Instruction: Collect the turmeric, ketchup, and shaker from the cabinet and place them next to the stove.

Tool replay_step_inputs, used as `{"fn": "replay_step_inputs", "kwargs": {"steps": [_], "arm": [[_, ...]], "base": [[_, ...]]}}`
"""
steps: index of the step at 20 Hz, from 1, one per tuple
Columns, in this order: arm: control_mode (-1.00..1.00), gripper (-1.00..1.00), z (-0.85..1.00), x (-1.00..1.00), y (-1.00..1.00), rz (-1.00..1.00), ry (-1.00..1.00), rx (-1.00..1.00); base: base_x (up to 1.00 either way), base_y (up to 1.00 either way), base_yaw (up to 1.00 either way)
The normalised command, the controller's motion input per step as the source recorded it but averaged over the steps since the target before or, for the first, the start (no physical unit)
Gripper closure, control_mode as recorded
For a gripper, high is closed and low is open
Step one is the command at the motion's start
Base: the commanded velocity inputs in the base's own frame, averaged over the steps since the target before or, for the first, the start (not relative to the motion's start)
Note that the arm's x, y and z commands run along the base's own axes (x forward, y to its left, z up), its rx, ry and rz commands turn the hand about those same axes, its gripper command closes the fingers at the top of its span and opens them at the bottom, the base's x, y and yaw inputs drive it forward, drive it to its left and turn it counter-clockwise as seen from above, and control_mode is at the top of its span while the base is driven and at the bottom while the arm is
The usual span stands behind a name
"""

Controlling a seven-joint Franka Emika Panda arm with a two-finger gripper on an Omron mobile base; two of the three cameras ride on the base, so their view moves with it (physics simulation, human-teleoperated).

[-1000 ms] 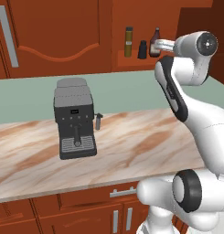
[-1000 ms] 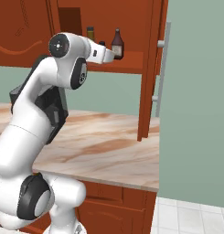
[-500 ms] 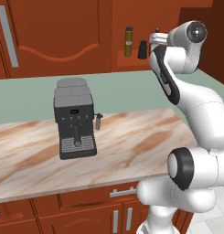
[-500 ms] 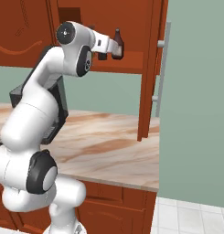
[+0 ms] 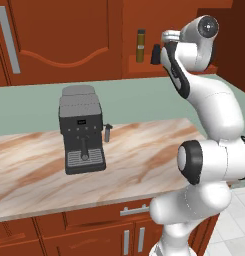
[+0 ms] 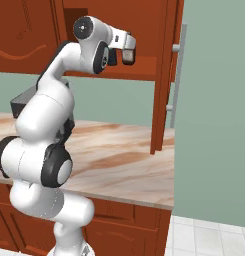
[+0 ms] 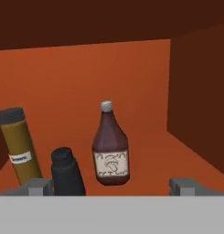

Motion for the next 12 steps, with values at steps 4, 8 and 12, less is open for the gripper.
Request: {"fn": "replay_step_inputs", "kwargs": {"steps": [4, 8, 12], "arm": [[-1.0, -1.0, 0.0, 0.36, -0.28, 0.07, -0.01, 0.0], [-1.0, -1.0, 0.09, 0.2, -0.23, 0.03, -0.04, 0.0], [-1.0, -1.0, 0.18, 0.1, -0.12, 0.0, -0.07, 0.0]], "base": [[0.0, 0.0, 0.0], [0.0, 0.0, 0.0], [0.0, 0.0, 0.0]]}}
